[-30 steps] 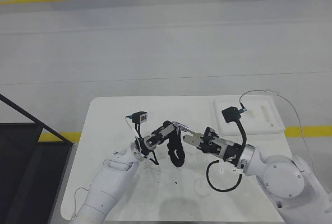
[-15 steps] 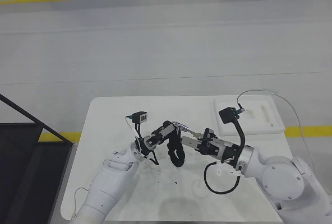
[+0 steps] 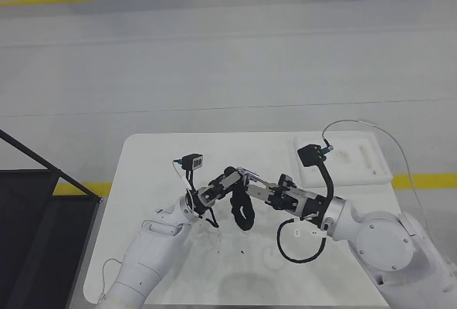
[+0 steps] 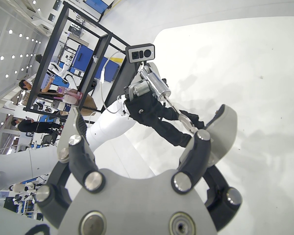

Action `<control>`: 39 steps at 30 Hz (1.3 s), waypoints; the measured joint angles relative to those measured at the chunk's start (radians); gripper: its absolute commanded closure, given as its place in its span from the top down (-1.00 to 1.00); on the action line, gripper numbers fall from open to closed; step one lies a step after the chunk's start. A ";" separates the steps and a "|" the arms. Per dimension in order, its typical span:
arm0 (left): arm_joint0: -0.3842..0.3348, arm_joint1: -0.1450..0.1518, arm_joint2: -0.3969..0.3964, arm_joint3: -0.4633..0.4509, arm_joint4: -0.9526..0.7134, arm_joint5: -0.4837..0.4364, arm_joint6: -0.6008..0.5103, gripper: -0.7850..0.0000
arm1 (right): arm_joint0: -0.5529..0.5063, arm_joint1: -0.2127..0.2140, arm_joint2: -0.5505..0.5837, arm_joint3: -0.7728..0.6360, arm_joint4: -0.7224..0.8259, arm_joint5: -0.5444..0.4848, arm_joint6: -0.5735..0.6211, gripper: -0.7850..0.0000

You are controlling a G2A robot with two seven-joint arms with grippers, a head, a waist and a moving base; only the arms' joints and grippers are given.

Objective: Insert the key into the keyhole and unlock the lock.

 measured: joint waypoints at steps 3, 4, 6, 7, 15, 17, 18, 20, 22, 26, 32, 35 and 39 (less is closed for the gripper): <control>0.000 0.000 0.000 0.000 0.000 0.000 0.000 -1.00 | 0.007 -0.002 -0.006 0.003 -0.001 -0.003 -0.003 1.00; 0.000 0.000 0.000 0.000 0.000 0.000 0.000 -1.00 | 0.008 -0.003 -0.008 0.003 -0.001 -0.004 -0.004 1.00; 0.000 0.000 0.000 0.000 0.000 0.000 0.000 -1.00 | 0.011 -0.004 -0.011 0.006 0.000 -0.005 -0.005 1.00; 0.000 0.000 0.000 0.000 0.000 0.000 0.000 -1.00 | 0.013 -0.005 -0.012 0.007 -0.001 -0.006 -0.005 1.00; 0.000 0.000 0.000 0.000 0.000 0.000 0.000 -1.00 | 0.025 -0.010 -0.018 0.016 0.002 -0.009 -0.013 1.00; 0.000 0.000 0.000 0.000 0.000 0.000 0.000 -1.00 | 0.030 -0.012 -0.020 0.018 0.002 -0.009 -0.015 1.00; 0.000 0.000 0.000 0.000 0.000 0.000 0.000 -1.00 | 0.032 -0.013 -0.021 0.019 0.002 -0.009 -0.015 1.00; 0.000 0.000 0.000 0.000 0.000 0.000 0.000 -1.00 | 0.037 -0.014 -0.024 0.021 0.005 -0.008 -0.015 1.00; 0.000 0.000 0.000 0.000 0.000 0.000 0.000 -1.00 | 0.042 -0.016 -0.027 0.024 0.008 -0.011 -0.014 1.00; 0.000 0.000 0.000 0.000 0.000 0.000 0.000 -1.00 | 0.051 -0.019 -0.035 0.034 0.010 -0.008 -0.014 1.00; 0.000 0.000 0.000 0.000 0.000 0.000 0.000 -1.00 | 0.045 -0.022 -0.029 0.047 0.010 0.009 -0.024 1.00; 0.000 0.000 0.000 0.000 0.000 0.000 0.000 -1.00 | 0.027 -0.020 -0.010 0.053 0.013 0.011 -0.033 1.00; 0.000 0.000 0.000 0.000 0.000 0.000 0.000 -1.00 | -0.013 -0.017 0.033 0.071 0.040 -0.015 -0.047 1.00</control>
